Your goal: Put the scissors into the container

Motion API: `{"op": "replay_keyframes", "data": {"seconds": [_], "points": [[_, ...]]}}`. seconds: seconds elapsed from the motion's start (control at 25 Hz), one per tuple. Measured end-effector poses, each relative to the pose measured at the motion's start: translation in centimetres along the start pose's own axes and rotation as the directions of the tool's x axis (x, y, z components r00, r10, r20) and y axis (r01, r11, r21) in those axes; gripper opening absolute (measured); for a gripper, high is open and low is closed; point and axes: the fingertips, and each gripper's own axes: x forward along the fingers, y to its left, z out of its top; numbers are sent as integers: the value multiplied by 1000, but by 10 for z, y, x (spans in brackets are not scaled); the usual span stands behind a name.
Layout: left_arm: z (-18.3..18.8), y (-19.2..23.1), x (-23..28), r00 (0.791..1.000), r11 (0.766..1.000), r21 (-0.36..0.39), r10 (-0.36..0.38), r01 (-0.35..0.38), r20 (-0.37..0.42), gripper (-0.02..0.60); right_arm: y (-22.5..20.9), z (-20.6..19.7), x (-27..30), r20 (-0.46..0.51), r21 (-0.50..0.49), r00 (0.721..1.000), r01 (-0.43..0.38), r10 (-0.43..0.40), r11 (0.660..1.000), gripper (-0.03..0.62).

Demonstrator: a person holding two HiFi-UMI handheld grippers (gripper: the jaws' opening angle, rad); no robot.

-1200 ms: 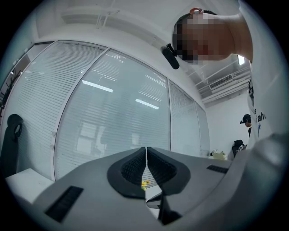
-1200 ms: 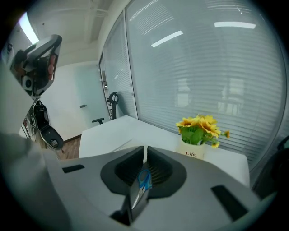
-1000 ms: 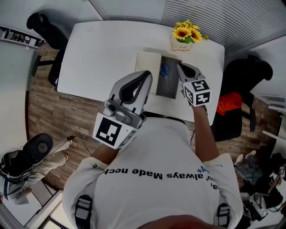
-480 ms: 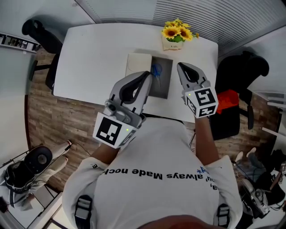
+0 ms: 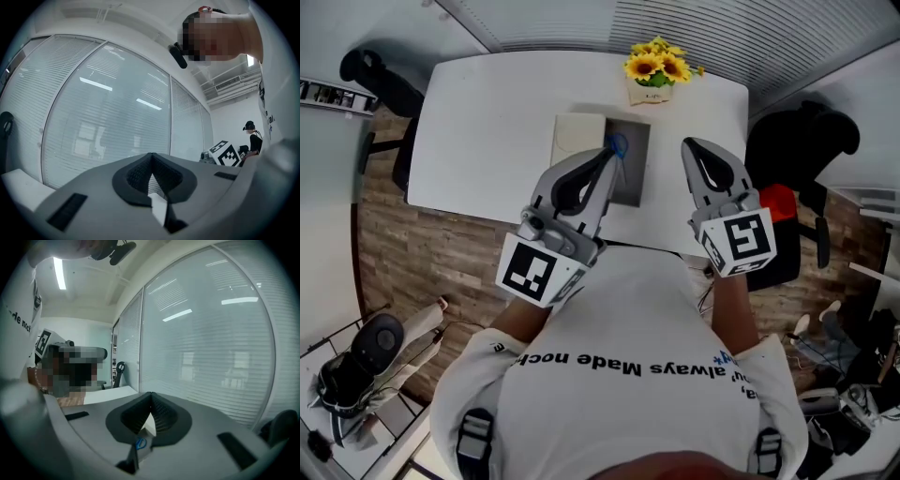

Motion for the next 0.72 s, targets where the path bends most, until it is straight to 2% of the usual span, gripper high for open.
{"op": "replay_keyframes", "data": {"seconds": [0.44,0.72], "points": [[-1,-23,9,1000,1000,-3,-5,5,12,18,1,34,-52,73,-34,996,46,-43,998,6],[2,-34,12,1000,1000,6,-12,12,24,18,2,42,-85,84,-53,995,53,-48,997,6]]}}
